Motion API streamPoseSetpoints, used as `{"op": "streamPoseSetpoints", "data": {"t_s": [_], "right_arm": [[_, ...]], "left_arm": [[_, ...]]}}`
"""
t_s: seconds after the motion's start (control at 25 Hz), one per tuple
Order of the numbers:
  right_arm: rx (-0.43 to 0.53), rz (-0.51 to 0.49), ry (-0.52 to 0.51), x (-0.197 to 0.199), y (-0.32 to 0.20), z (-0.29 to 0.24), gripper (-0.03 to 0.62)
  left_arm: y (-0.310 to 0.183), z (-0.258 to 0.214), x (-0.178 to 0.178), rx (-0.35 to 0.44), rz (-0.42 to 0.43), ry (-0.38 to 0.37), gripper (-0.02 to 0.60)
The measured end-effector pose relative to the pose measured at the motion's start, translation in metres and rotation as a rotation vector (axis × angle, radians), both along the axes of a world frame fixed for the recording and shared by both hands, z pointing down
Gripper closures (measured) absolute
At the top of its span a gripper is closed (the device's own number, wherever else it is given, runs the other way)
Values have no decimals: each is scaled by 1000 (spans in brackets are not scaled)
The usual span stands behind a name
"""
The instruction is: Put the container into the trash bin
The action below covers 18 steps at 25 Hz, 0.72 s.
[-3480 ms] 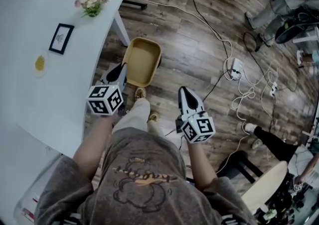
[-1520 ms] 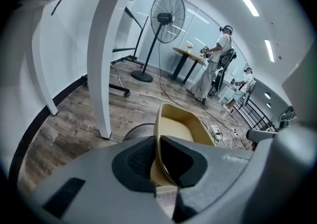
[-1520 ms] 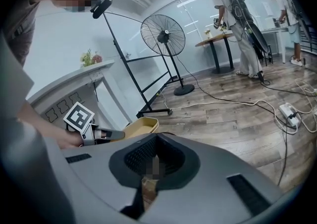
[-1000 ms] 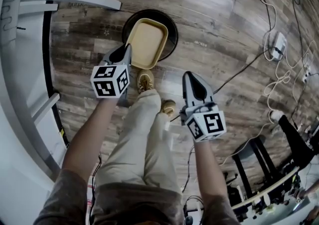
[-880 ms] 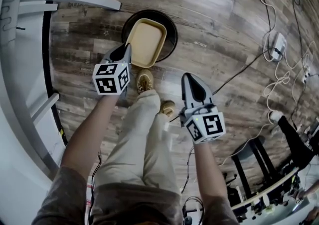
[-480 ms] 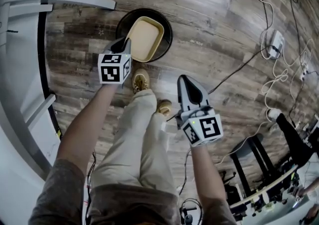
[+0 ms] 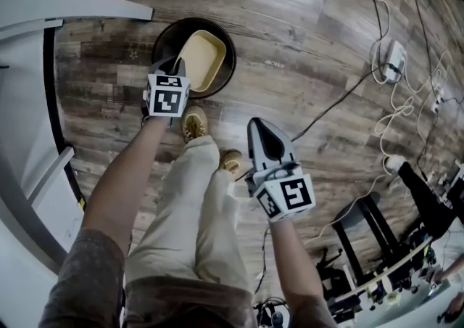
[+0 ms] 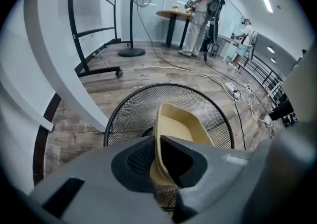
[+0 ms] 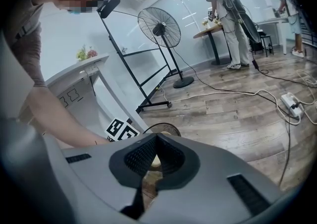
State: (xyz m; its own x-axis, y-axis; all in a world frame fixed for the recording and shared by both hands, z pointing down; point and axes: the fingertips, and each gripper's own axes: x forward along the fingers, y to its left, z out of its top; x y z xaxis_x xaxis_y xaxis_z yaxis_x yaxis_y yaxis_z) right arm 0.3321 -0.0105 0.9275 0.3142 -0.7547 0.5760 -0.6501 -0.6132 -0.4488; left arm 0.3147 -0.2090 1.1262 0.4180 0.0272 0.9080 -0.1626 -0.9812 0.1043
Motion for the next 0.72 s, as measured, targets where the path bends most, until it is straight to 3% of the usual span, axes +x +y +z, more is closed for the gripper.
{"op": "streamPoseSetpoints", "data": {"t_s": [0.4, 0.72], "right_arm": [[-3, 15, -18, 6, 5, 10, 592], [-1, 18, -16, 6, 10, 8, 592]], "left_arm": [[-4, 10, 12, 31, 30, -44, 552], [12, 13, 11, -42, 11, -50, 514]]}}
